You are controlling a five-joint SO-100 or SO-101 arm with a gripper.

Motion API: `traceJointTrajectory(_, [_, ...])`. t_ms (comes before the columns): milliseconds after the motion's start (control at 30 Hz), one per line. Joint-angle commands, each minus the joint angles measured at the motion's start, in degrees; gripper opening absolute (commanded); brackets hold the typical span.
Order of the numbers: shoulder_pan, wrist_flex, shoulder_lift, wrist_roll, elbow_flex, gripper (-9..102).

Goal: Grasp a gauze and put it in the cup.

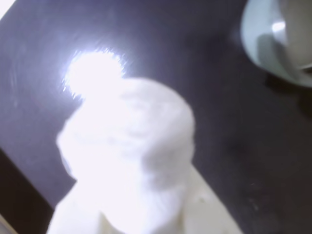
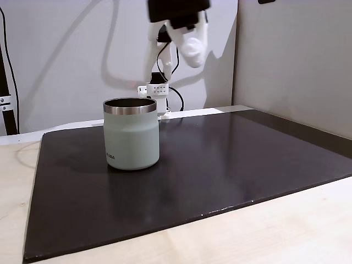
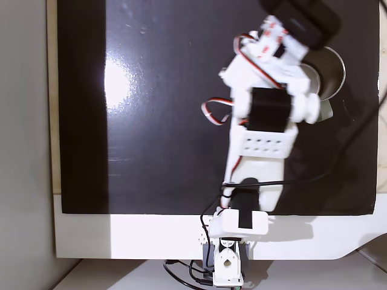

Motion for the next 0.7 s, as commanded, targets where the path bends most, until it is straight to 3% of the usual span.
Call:
traceJointTrajectory(0, [4.7, 0.1, 4.0, -0.7, -2.5, 0])
traceJointTrajectory(367, [19.3, -0.1, -5.0, -4.0, -9.3, 0])
traceJointTrajectory(667, [21.8, -0.1, -10.4, -5.4, -11.2, 0])
